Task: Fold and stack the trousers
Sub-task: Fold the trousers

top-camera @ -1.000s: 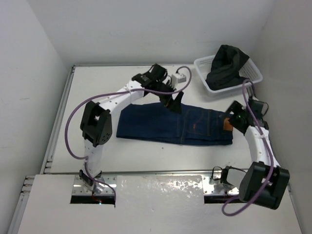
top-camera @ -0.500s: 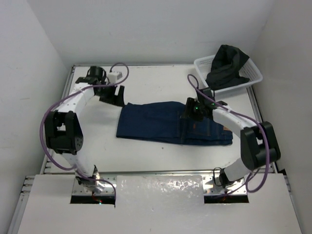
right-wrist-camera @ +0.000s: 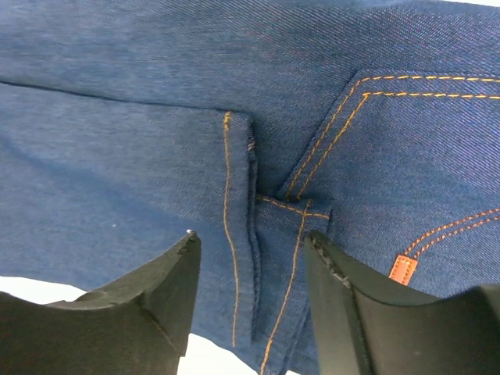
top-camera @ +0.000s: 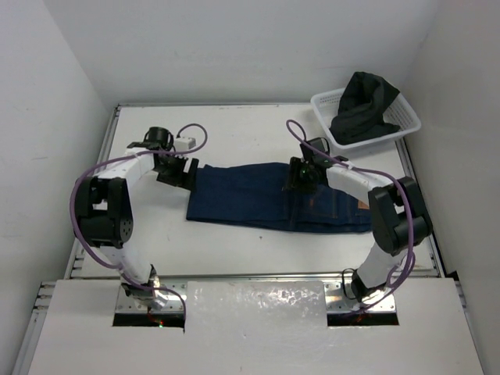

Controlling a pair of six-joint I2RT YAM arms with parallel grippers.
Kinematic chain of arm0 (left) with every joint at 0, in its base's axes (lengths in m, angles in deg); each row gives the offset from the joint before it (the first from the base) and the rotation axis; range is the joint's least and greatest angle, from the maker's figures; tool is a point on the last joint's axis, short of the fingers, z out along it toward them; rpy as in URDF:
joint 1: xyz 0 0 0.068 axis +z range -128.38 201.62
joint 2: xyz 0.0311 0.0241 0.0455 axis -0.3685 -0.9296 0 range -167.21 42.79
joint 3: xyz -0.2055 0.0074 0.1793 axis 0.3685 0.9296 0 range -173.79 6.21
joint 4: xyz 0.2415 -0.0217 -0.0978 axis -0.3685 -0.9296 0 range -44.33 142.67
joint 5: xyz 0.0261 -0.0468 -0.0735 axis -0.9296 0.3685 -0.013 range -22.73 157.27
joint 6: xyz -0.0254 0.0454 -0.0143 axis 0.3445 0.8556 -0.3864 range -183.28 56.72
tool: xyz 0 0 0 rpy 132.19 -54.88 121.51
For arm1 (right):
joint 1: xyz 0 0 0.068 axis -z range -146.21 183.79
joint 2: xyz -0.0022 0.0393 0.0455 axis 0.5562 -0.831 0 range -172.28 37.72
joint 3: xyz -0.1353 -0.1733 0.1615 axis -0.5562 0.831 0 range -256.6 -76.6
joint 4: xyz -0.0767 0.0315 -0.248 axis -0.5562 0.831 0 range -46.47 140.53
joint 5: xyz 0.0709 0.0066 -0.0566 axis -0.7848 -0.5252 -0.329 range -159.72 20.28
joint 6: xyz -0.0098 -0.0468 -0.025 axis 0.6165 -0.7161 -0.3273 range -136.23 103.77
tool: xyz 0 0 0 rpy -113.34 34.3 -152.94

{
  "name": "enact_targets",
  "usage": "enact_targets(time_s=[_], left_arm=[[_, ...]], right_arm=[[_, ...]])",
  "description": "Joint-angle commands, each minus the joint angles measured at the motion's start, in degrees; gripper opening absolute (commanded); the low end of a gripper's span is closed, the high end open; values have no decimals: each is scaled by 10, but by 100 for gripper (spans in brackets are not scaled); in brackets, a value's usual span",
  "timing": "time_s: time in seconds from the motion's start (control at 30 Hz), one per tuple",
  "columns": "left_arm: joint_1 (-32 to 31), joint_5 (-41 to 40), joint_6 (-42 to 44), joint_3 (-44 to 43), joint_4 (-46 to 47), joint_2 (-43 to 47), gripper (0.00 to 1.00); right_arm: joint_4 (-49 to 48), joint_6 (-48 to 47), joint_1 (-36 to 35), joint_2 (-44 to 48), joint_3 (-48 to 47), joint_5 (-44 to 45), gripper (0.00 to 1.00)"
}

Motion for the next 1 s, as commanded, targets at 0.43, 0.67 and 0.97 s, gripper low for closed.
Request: enact_targets(time_s=[0.43,0.67,0.97], left_arm=[[2,68,-42,23,78,-81,76],[-5,111,-58,20,80,-124,50],[-12,142,-49,36,73,-115,2]], right_arm=[[94,-72,-1,69,-19,94,73],[102,-69,125,193,83,82,73],[113,-110,276,221,129,81,72]])
